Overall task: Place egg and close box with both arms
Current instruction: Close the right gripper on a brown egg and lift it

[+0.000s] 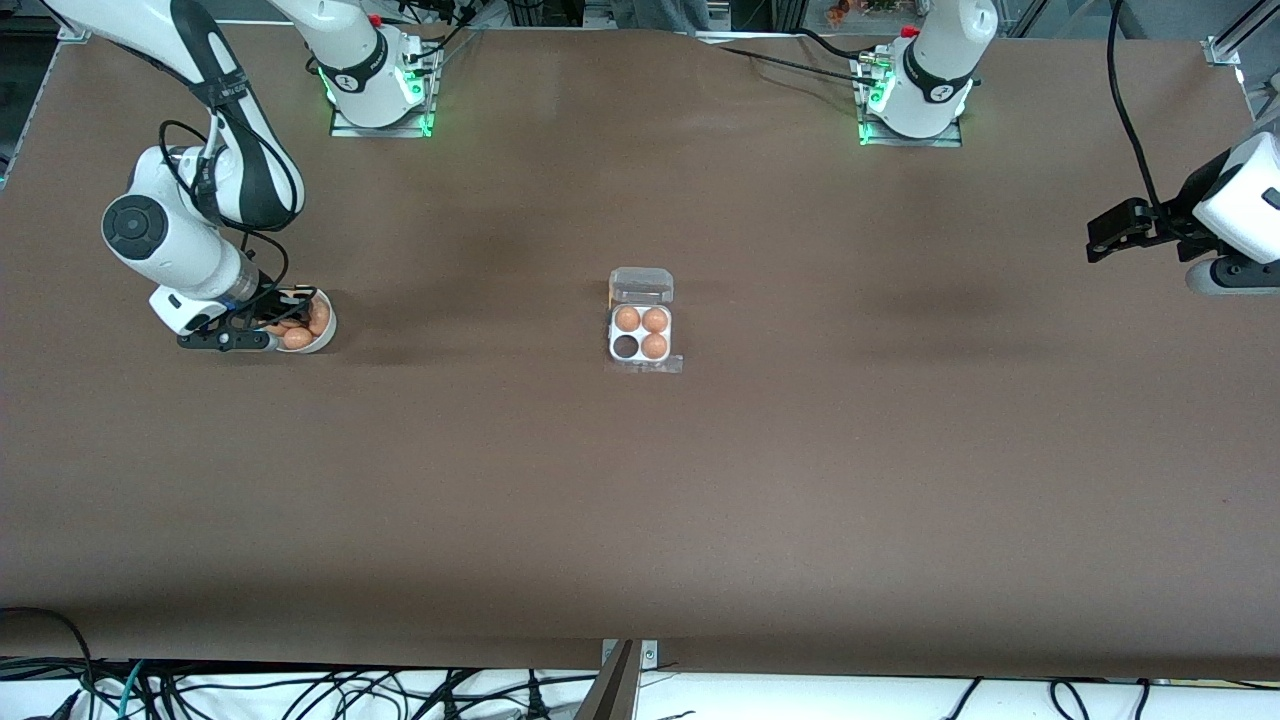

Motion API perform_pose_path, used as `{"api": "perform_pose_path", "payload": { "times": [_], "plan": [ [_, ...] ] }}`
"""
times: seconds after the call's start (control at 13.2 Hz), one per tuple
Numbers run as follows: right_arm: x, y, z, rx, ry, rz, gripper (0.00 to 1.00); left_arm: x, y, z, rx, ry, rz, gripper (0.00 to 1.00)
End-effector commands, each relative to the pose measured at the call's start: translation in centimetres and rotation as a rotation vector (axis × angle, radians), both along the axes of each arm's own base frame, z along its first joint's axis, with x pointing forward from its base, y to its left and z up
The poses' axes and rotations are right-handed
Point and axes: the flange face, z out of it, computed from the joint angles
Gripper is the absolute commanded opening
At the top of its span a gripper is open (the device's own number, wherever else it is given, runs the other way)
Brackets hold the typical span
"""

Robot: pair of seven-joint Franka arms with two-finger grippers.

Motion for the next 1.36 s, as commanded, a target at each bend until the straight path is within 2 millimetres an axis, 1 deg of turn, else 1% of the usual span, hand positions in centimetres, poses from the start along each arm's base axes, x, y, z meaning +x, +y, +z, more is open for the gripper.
{"api": "perform_pose_path", "payload": {
  "times": [0.0, 0.15, 0.3, 0.45, 0.91, 0.98, 1.06, 1.14, 1.29],
  "plan": [
    [0.5, -0.3, 0.5, -0.006, -0.016, 0.019, 0.31, 0.3, 0.2, 0.4, -0.015, 0.000, -0.019, 1.00],
    [0.8, -0.5, 0.8, -0.008, -0.021, 0.017, 0.26, 0.3, 0.1, 0.5, -0.015, -0.002, -0.021, 1.00],
    [1.1, -0.5, 1.3, -0.010, -0.009, 0.015, 0.26, 0.3, 0.1, 0.5, -0.015, -0.002, -0.019, 1.00],
    [1.8, -0.7, 2.1, -0.014, 0.026, 0.008, 0.26, 0.3, 0.1, 0.5, -0.015, -0.002, -0.019, 1.00],
    [5.1, -0.2, 5.4, -0.022, 0.151, -0.021, 0.26, 0.3, 0.2, 0.5, -0.015, -0.002, -0.019, 1.00],
    [5.5, 0.2, 6.1, -0.022, 0.175, -0.021, 0.26, 0.3, 0.2, 0.5, -0.015, -0.002, -0.018, 1.00],
    [6.0, 1.9, 6.9, -0.015, 0.186, -0.011, 0.25, 0.3, 0.2, 0.5, -0.015, -0.002, -0.018, 1.00],
    [6.6, 3.2, 7.1, -0.008, 0.196, -0.020, 0.25, 0.3, 0.2, 0.5, -0.015, -0.002, -0.018, 1.00],
    [7.5, 6.8, 7.5, -0.020, 0.202, -0.036, 0.25, 0.3, 0.2, 0.5, -0.015, -0.002, -0.018, 1.00]
  ]
}}
